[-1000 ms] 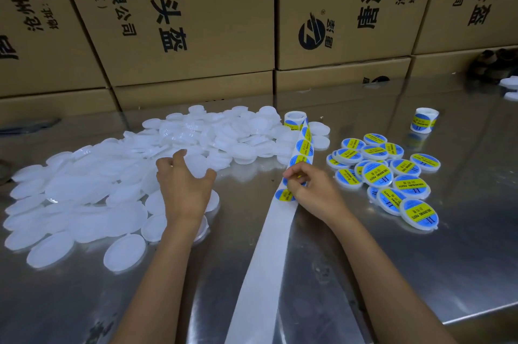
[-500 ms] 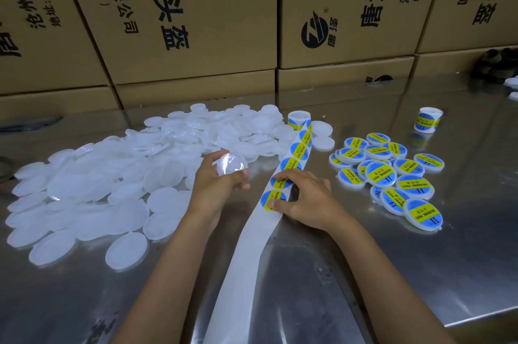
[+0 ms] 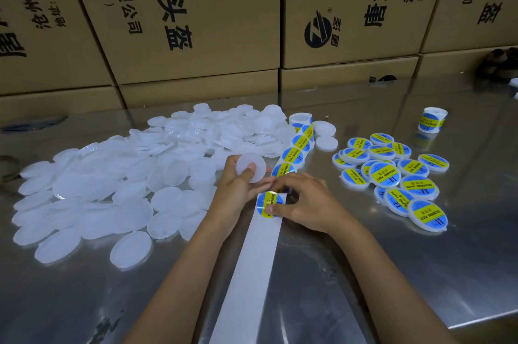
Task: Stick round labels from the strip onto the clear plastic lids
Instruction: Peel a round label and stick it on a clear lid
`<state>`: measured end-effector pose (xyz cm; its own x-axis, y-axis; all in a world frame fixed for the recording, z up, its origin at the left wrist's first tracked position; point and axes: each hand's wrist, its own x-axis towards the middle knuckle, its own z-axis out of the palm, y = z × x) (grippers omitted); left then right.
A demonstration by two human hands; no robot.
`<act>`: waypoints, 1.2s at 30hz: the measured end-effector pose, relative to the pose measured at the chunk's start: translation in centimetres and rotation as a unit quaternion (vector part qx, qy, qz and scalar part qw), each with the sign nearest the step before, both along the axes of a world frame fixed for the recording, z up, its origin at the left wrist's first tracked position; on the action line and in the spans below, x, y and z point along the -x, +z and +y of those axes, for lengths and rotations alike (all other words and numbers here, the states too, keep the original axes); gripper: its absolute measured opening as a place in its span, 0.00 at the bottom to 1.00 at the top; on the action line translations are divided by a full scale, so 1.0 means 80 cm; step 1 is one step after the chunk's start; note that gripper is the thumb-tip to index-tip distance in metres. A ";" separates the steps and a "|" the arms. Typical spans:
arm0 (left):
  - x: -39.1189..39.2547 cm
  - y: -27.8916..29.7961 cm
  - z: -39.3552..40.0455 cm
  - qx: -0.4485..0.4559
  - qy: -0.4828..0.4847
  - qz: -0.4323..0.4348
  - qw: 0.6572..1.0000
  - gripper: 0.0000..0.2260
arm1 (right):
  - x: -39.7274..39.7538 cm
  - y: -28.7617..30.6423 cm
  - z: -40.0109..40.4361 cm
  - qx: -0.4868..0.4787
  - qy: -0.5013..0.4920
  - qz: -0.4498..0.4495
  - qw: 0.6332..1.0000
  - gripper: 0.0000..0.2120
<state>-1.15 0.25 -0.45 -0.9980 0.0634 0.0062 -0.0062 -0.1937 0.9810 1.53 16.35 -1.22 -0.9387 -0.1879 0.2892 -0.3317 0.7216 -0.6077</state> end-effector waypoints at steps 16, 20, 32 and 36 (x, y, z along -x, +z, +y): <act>-0.003 0.002 -0.003 -0.022 -0.034 -0.038 0.998 0.08 | -0.006 0.010 -0.012 0.100 0.032 0.013 0.994 0.09; -0.002 0.004 -0.003 -0.026 -0.042 -0.039 0.998 0.09 | -0.008 0.019 -0.013 0.238 0.034 -0.054 0.969 0.07; -0.009 0.008 0.006 -0.107 -0.098 -0.066 0.987 0.15 | -0.005 0.026 -0.016 0.443 -0.036 -0.083 0.892 0.10; -0.014 0.010 0.009 -0.148 -0.119 -0.095 0.977 0.14 | -0.007 0.023 -0.027 0.395 -0.055 -0.038 0.916 0.09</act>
<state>-0.03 1.00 0.37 -0.9403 0.3165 -0.1254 -0.2624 -0.4390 0.8593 2.07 14.19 0.58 -0.9626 0.1477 0.2270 -0.2183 0.0733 -0.9731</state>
